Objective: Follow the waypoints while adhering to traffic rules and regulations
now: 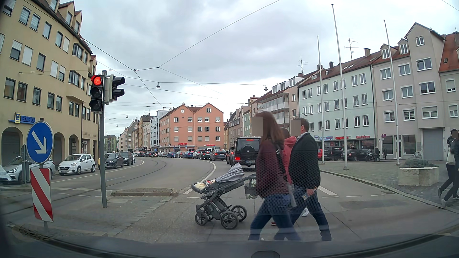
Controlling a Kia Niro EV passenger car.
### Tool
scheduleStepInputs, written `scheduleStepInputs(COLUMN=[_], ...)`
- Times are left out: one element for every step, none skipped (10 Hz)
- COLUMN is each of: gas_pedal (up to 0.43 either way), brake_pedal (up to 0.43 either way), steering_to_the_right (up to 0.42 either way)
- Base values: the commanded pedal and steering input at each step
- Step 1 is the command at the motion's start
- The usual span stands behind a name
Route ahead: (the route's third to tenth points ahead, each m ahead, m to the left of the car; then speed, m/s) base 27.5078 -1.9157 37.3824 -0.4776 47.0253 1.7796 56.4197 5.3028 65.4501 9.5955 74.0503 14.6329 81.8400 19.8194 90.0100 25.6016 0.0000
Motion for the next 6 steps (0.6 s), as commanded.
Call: scheduleStepInputs(gas_pedal=[0.000,0.000,0.000,0.000,0.000,0.000], brake_pedal=[0.207,0.207,0.207,0.207,0.207,0.207], steering_to_the_right=[0.020,0.020,0.020,0.020,0.020,0.020])
